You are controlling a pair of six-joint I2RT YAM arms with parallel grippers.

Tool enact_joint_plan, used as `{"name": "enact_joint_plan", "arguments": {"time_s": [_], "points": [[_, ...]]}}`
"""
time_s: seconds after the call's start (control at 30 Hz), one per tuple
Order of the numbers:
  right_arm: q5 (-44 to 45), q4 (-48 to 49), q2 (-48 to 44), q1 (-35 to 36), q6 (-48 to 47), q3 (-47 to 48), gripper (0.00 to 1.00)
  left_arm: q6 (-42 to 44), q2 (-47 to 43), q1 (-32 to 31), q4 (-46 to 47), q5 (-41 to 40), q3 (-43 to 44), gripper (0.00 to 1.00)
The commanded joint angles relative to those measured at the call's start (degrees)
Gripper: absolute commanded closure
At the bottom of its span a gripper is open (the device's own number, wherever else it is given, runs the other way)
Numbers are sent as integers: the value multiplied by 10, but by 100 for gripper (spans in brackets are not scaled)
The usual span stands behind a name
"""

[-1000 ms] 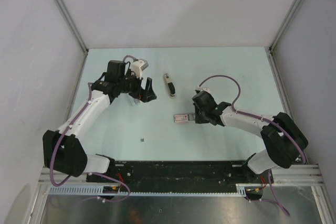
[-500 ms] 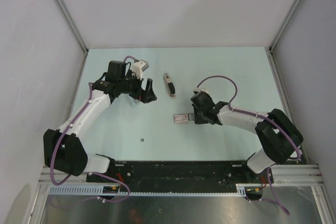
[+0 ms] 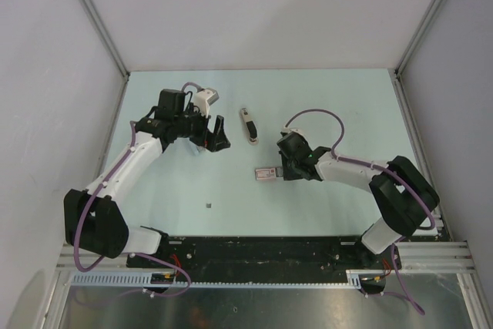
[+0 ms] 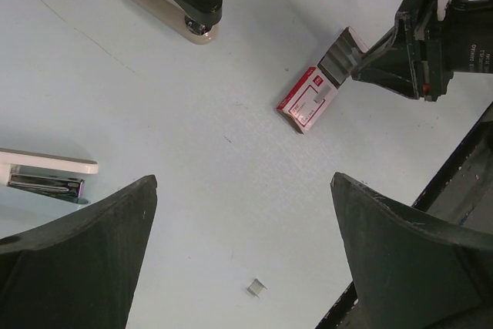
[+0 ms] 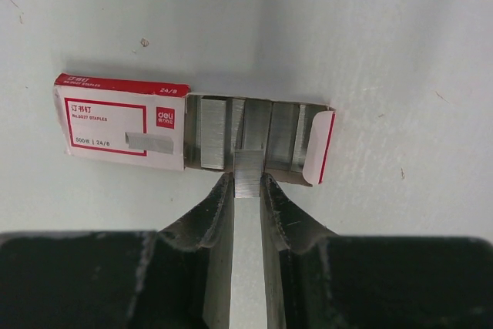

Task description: Unload the staples from the stapler

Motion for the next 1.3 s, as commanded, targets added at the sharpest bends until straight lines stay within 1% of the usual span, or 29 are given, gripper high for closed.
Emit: {"name": "enact_joint_plan", "arguments": {"time_s": [0.0,0.6,0.87,1.13,1.27], "points": [[5,6,7,0,-8,27,96,34,-6,-2,1,19,8,1],[3,-10,16,-9,-10,33,93,39,-17,-2,1,39,6,1],[-2,-7,20,-9,-11,33,83,39,-19,-2,1,41,6,1],[-4,-7,26,-9,-10,36,79,39,-19,-2,1,41,7,1],[-4,-12,28,-9,-10,39,70,39,-19,-2,1,39,8,1]]}}
